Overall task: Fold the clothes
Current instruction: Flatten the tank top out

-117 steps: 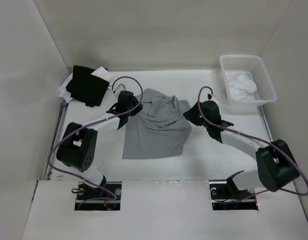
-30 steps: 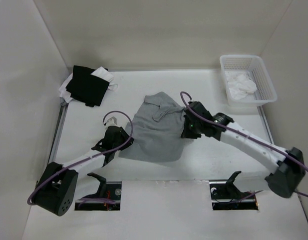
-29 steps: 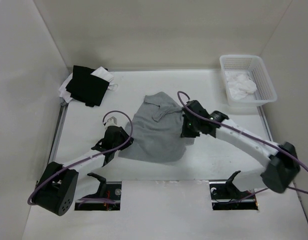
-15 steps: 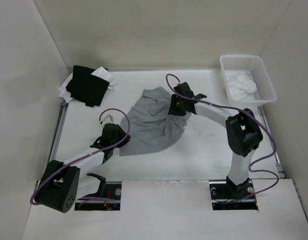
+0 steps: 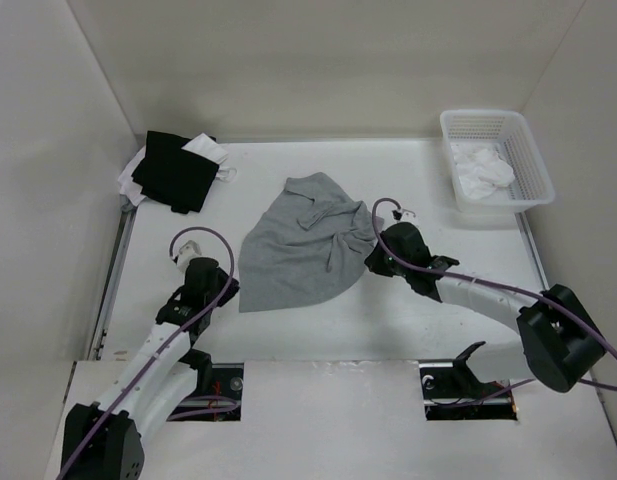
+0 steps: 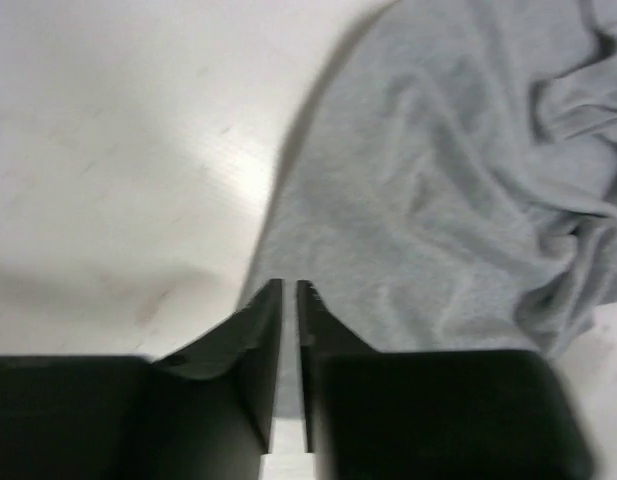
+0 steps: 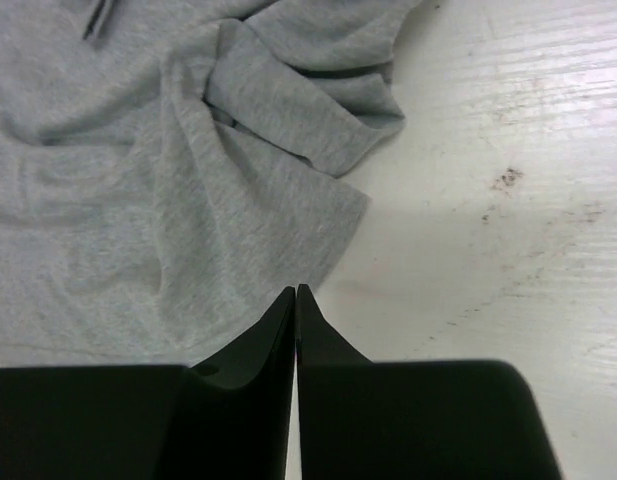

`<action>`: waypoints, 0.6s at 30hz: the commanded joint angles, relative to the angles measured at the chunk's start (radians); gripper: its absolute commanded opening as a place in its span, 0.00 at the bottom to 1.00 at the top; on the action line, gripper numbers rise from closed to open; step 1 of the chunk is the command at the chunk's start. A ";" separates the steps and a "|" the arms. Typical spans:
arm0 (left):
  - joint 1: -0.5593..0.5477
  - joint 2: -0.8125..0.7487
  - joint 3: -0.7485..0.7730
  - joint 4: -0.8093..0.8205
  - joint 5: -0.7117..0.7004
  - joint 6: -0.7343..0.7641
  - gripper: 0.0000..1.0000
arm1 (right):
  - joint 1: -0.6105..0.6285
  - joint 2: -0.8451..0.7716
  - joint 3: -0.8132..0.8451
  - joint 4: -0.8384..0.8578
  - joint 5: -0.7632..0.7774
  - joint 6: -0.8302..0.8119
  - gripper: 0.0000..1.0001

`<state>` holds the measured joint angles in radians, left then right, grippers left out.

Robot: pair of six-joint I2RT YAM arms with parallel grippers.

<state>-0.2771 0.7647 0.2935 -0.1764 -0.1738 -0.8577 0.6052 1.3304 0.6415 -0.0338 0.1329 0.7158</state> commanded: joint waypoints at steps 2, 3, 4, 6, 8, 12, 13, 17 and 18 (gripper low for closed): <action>0.013 -0.056 0.035 -0.343 -0.045 -0.142 0.26 | 0.021 -0.062 -0.008 0.195 0.036 -0.013 0.10; 0.016 -0.056 0.047 -0.382 -0.053 -0.159 0.31 | 0.021 -0.082 -0.023 0.213 0.030 -0.016 0.12; 0.010 -0.050 0.052 -0.400 -0.058 -0.165 0.33 | 0.021 -0.097 -0.038 0.227 0.027 -0.019 0.13; -0.003 -0.021 0.055 -0.431 -0.056 -0.185 0.36 | 0.018 -0.117 -0.066 0.259 0.019 -0.018 0.13; -0.027 0.017 0.049 -0.430 -0.053 -0.202 0.35 | 0.011 -0.126 -0.086 0.282 -0.004 -0.012 0.14; -0.098 0.057 0.068 -0.436 -0.104 -0.227 0.32 | 0.009 -0.135 -0.105 0.304 -0.039 -0.006 0.15; -0.110 0.067 0.070 -0.433 -0.104 -0.225 0.32 | 0.009 -0.135 -0.105 0.305 -0.042 -0.006 0.15; -0.196 0.114 0.096 -0.440 -0.133 -0.221 0.32 | 0.012 -0.135 -0.105 0.305 -0.046 -0.004 0.16; -0.210 0.126 0.102 -0.440 -0.145 -0.224 0.32 | 0.012 -0.137 -0.105 0.305 -0.046 -0.004 0.16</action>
<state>-0.4431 0.8631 0.3656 -0.5625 -0.2787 -1.0611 0.6163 1.2160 0.5373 0.1982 0.0998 0.7116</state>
